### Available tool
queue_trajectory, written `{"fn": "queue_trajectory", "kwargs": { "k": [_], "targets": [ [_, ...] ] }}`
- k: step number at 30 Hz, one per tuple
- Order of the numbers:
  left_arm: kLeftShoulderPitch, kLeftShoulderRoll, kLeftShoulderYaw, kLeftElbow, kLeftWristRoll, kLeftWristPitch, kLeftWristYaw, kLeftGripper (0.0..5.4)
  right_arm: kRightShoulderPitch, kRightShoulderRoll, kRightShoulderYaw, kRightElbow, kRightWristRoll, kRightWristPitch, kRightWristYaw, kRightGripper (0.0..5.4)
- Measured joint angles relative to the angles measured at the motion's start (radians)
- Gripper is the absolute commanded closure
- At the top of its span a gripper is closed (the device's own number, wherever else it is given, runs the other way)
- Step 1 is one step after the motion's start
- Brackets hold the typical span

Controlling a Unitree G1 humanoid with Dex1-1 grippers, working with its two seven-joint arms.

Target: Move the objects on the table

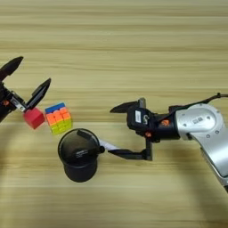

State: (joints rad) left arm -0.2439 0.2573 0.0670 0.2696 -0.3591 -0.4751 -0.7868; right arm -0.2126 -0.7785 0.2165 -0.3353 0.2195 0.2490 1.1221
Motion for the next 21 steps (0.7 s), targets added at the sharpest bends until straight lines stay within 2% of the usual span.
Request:
{"fn": "queue_trajectory", "kwargs": {
  "k": [11,18,21],
  "targets": [
    [-0.003,0.0,0.007,0.007,-0.001,0.001,-0.008,0.0,0.072,0.043,-0.01,0.081,0.001,-0.046,-0.031,0.03],
    [-0.007,0.0,0.007,0.018,-0.001,0.001,-0.012,0.0,0.08,0.077,0.008,0.191,-0.023,-0.099,-0.039,0.03],
    [-0.01,0.0,0.007,0.02,-0.001,0.001,-0.012,0.0,0.082,0.086,0.021,0.24,-0.053,-0.13,-0.05,0.43]
  ]
}}
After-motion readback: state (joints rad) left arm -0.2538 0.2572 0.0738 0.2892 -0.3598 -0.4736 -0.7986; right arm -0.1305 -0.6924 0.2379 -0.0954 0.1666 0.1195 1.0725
